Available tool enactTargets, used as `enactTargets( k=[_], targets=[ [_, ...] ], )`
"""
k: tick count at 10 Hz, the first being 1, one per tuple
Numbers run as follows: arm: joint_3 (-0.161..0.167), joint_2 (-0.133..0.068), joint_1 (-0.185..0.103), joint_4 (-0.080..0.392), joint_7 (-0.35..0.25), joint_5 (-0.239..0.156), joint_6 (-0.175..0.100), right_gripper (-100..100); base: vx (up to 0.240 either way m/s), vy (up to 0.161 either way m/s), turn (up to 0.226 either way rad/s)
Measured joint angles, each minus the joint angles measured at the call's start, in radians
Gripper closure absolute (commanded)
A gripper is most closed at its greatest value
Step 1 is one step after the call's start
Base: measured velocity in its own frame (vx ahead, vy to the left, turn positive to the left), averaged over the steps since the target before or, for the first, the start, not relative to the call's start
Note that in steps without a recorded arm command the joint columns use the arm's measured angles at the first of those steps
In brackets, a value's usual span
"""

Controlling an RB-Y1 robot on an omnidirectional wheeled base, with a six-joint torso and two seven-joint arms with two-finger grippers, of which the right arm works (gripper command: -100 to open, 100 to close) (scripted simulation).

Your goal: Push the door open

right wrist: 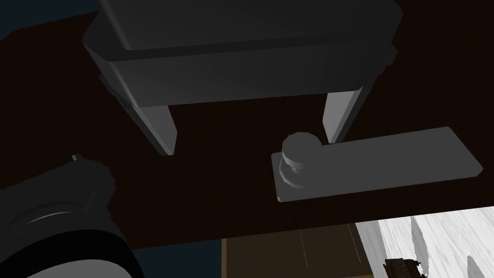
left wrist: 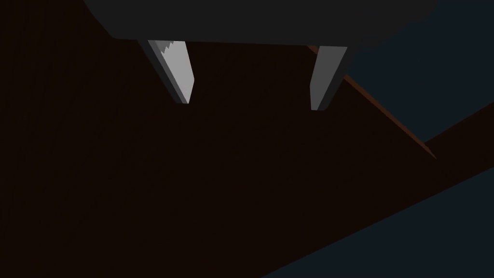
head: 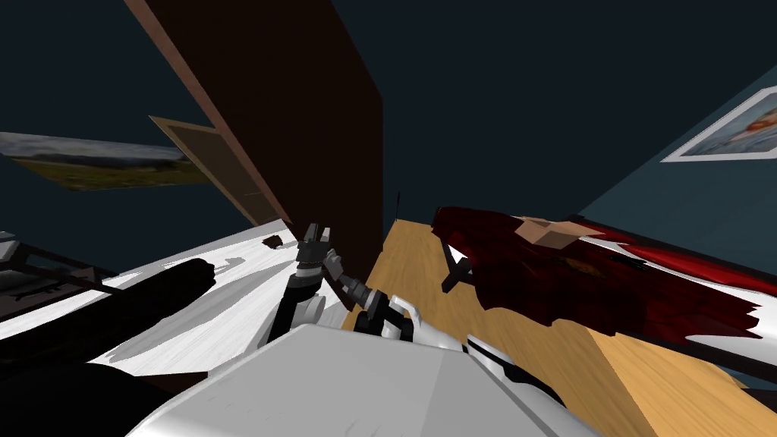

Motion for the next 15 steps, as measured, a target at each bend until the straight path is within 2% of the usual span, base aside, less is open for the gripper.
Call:
enactTargets(
  k=[3, 5, 9, 14, 15],
  targets=[
    [0.054, -0.010, -0.032, 0.033, -0.013, -0.002, 0.007, -100, 0.187, -0.012, -0.041],
    [0.082, -0.008, -0.059, 0.067, -0.024, -0.005, 0.005, -100, 0.117, -0.020, -0.020],
    [0.076, 0.004, -0.054, 0.085, -0.021, -0.004, 0.003, -100, 0.036, 0.154, 0.042],
    [0.059, 0.035, -0.037, 0.123, -0.010, 0.001, -0.001, -100, 0.064, 0.164, 0.040],
    [0.058, 0.035, -0.037, 0.124, -0.010, 0.001, -0.001, 100, -0.004, -0.009, -0.002]
  ],
)
